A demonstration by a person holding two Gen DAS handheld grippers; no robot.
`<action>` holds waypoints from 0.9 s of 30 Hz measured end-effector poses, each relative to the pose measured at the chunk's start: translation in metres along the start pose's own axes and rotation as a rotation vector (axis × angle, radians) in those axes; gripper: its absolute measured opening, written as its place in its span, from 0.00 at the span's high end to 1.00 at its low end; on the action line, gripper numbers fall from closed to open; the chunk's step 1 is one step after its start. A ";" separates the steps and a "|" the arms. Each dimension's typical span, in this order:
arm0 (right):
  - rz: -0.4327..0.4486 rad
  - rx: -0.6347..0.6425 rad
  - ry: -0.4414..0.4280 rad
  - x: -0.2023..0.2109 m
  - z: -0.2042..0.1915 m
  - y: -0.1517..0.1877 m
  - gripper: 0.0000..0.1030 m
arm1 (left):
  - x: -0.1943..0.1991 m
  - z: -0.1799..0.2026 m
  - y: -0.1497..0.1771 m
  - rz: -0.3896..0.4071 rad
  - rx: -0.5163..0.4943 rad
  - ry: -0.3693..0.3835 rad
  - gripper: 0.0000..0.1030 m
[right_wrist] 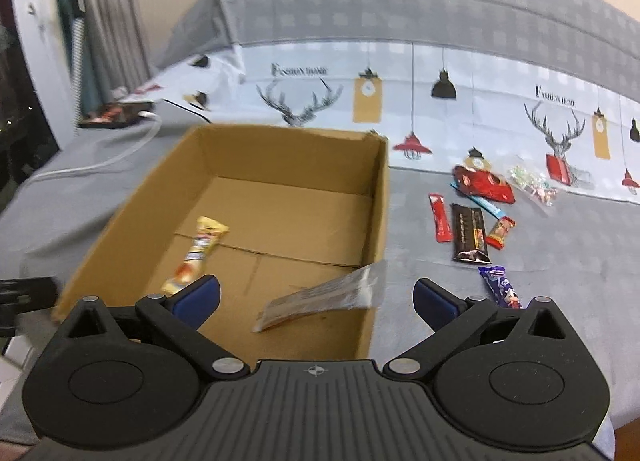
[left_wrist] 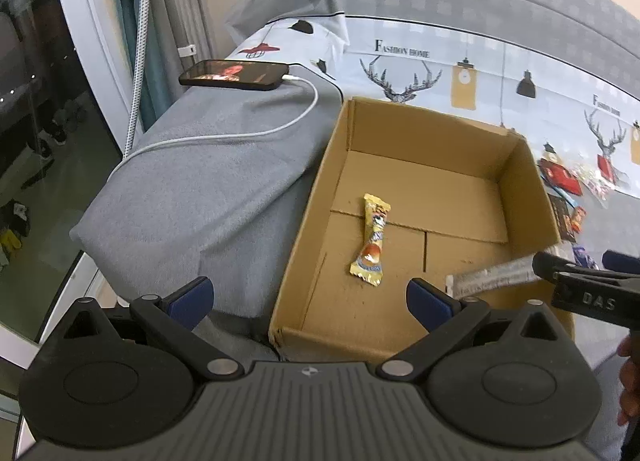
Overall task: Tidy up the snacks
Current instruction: 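Lower the silver stick pack into the box and open the right tool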
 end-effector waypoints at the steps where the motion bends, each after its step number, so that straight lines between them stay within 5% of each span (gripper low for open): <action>1: -0.014 -0.006 0.002 -0.010 0.004 -0.001 0.01 | -0.003 -0.001 -0.003 -0.001 0.006 -0.004 0.00; 9: -0.094 -0.028 0.021 -0.073 0.019 -0.010 0.01 | -0.024 -0.010 -0.026 -0.021 0.036 -0.033 0.00; 12: -0.113 -0.023 -0.068 -0.073 0.004 -0.011 0.00 | -0.026 -0.014 -0.030 -0.017 0.045 -0.040 0.00; 20: -0.071 0.008 -0.075 -0.055 -0.008 -0.012 0.00 | -0.025 -0.020 -0.028 -0.022 0.058 -0.047 0.00; 25: -0.070 0.080 -0.305 -0.041 -0.037 -0.017 0.00 | -0.014 -0.025 -0.028 0.002 0.069 -0.049 0.00; 27: -0.062 0.097 -0.314 -0.035 -0.045 -0.018 0.00 | -0.009 -0.027 -0.028 0.011 0.071 -0.048 0.00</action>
Point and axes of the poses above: each gripper's, at about its wrist camera, not at the fingertips, and x roughly against the way its jaws point, z to its right, y to its underside, the point moved 4 cm from there along -x, roughly the way its jaws point, and after that the axes turned 1 degree about -x, right-handed, at the moved point
